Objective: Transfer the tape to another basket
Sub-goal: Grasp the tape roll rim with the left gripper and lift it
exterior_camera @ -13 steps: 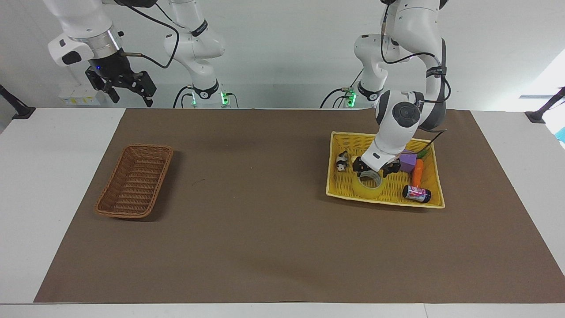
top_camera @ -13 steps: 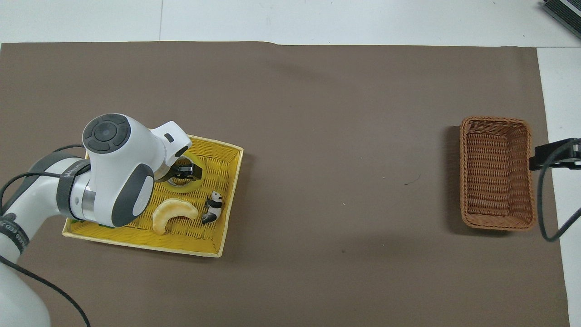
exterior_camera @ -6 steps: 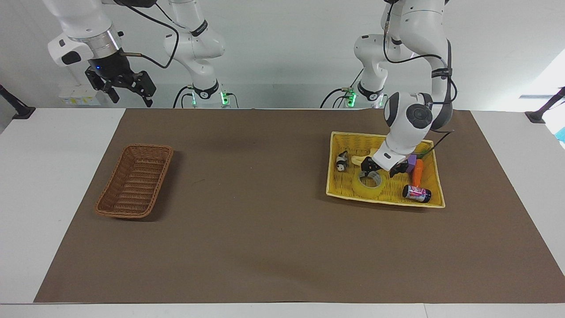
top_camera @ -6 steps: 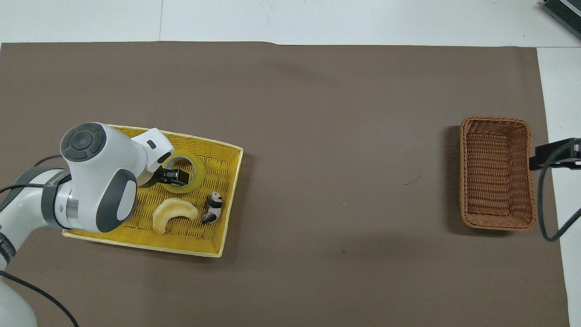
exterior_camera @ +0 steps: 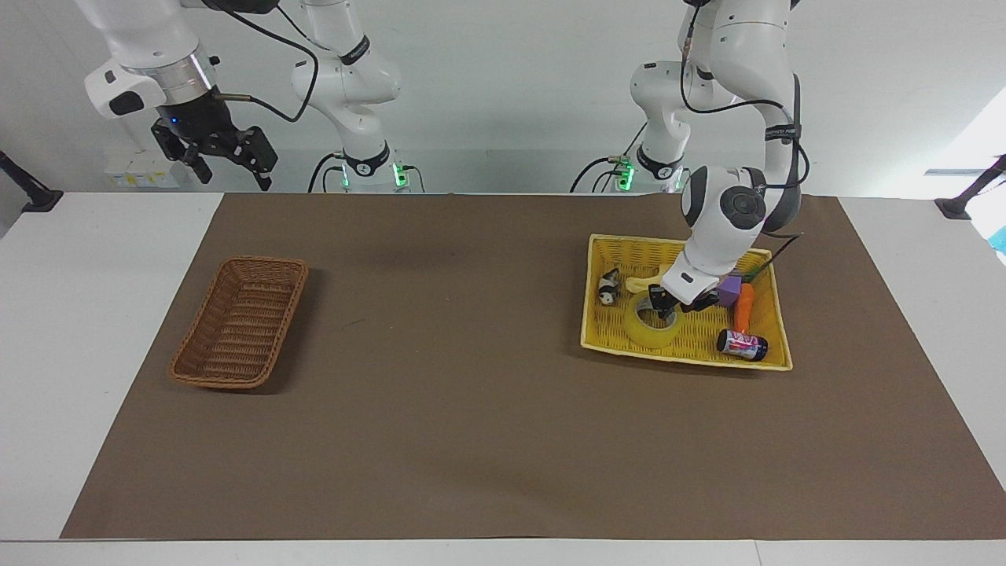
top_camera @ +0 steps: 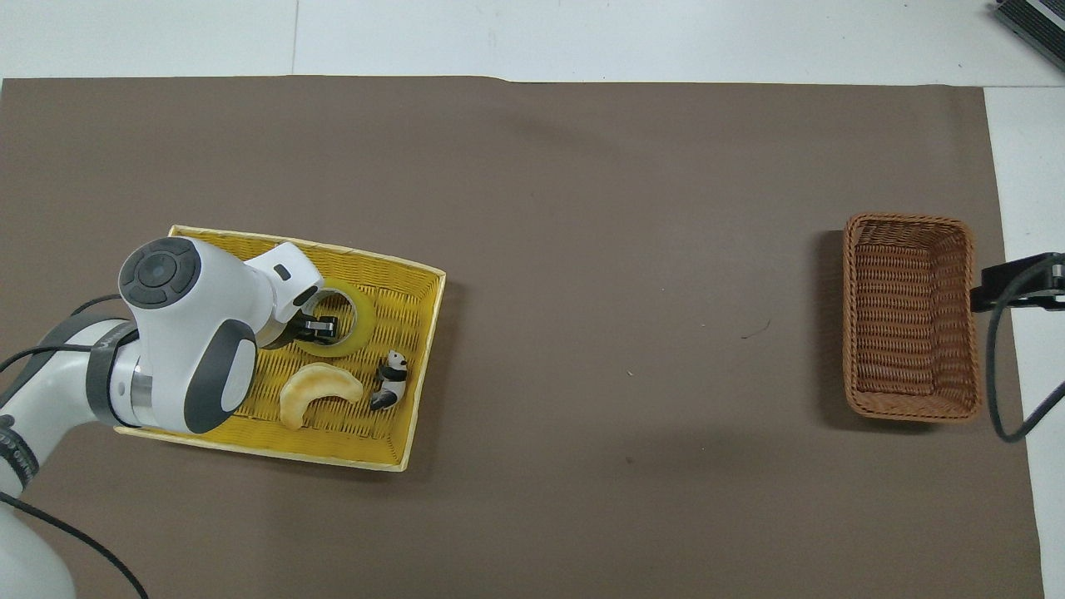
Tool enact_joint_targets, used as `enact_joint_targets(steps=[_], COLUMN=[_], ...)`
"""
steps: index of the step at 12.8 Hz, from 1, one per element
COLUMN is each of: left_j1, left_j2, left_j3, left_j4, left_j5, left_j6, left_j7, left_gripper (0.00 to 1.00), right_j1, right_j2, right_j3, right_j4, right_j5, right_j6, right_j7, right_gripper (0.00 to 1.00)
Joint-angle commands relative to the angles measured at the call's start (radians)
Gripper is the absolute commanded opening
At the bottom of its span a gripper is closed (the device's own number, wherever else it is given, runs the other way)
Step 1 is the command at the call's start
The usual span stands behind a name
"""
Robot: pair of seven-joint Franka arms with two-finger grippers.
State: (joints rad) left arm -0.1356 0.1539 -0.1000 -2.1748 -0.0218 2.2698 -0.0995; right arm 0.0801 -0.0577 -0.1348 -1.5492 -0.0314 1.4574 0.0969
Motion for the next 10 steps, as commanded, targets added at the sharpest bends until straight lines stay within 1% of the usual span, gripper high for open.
enact_joint_targets(steps=[1, 3, 5, 8, 10], left_j1=[0.004, 0.007, 0.011, 0.004, -0.024], left_j2=[-0.010, -0.007, -0.010, -0.019, -0.027], left_j3=[0.000, 0.002, 0.003, 0.002, -0.012], left_j4=[0.085, 0.177, 0.242, 0.300, 0.328], left_j5=[-0.009, -0.009, -0.010, -0.012, -0.026], left_j6=[-0.152, -0.267, -0.338, -0.404, -0.440], left_j7=[0.000, -0.006, -0.009, -0.037, -0.130], left_gripper=[0.00, 0.00, 0.00, 0.00, 0.00], right_j1=[-0.011, -0.011, -0.017, -0.017, -0.010], right_j2=[-0.024, -0.024, -0.024, -0.027, -0.027], right_j3=[0.000, 0.000, 0.000, 0.000, 0.001], right_j4=[-0.037, -0.038, -0.041, -0.046, -0.051], right_j5=[0.008, 0.008, 0.008, 0.010, 0.022], right_j6=[0.023, 0.034, 0.037, 0.037, 0.040], right_j7=[-0.029, -0.029, -0.028, -0.026, -0.017], right_gripper=[1.00, 1.00, 1.00, 1.00, 1.00])
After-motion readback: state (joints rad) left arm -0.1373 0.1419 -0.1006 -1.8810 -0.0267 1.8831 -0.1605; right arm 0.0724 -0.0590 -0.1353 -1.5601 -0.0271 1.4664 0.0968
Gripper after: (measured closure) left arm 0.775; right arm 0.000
